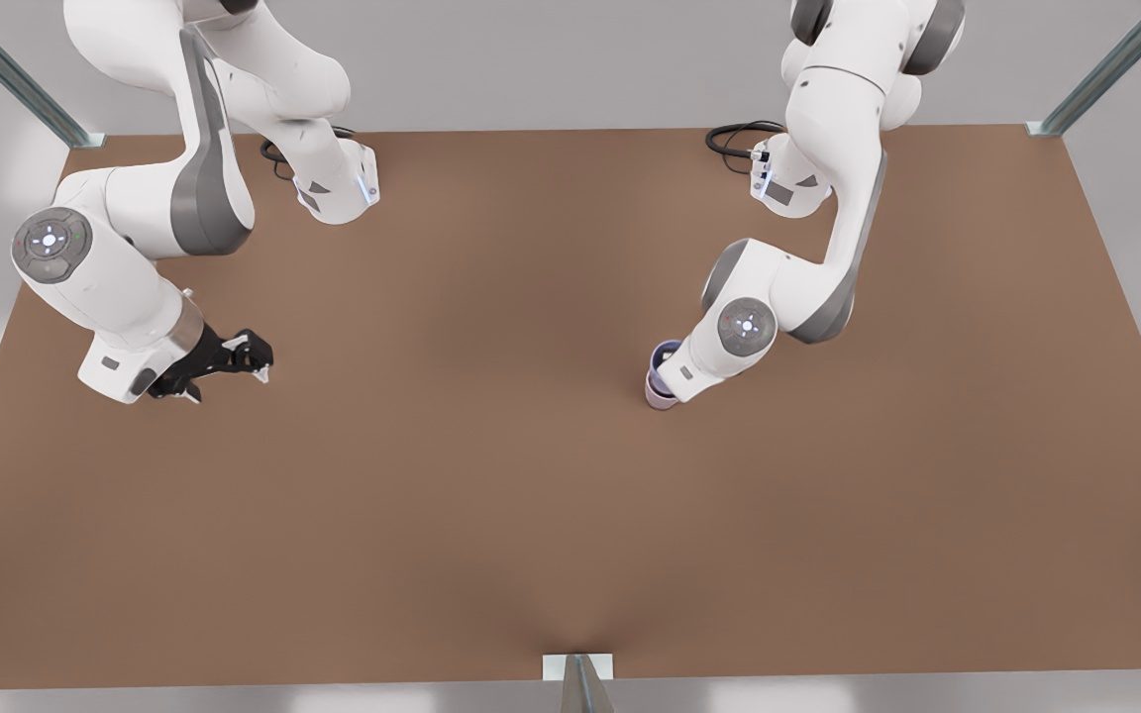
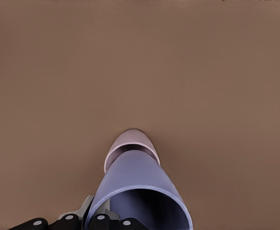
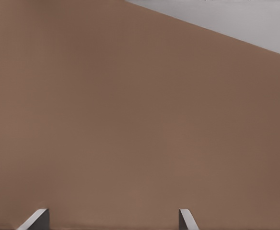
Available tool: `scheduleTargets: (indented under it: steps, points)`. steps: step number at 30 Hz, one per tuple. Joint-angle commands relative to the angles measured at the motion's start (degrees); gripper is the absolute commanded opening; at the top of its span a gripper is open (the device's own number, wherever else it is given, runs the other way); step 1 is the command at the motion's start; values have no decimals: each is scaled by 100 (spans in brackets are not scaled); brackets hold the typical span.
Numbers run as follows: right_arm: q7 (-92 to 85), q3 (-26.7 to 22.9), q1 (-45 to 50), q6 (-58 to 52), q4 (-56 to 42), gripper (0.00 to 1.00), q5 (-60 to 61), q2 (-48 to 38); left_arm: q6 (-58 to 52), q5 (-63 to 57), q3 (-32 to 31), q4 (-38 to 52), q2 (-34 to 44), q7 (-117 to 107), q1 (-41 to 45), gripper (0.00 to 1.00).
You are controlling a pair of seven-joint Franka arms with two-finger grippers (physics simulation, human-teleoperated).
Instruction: Stack the cups, with the pink cup at the bottom and the purple cup at the top
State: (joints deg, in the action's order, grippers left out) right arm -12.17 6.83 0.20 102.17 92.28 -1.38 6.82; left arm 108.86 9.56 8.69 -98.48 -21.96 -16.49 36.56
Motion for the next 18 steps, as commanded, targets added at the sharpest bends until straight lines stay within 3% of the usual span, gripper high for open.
scheduleTargets:
  steps: [1, 8, 18]
  points:
    - [-866, 2, 32, -31, -35, 100, 7, -6, 162, 28, 1, -5, -28, -856, -8, 21]
    - [2052, -15, -3, -874, -254, 100, 33, -6, 144, 20, 1, -137, -72, -830, -26, 21]
    - [2070, -24, -20, -909, -412, 100, 42, 82, 250, 20, 1, -163, -230, -768, -17, 21]
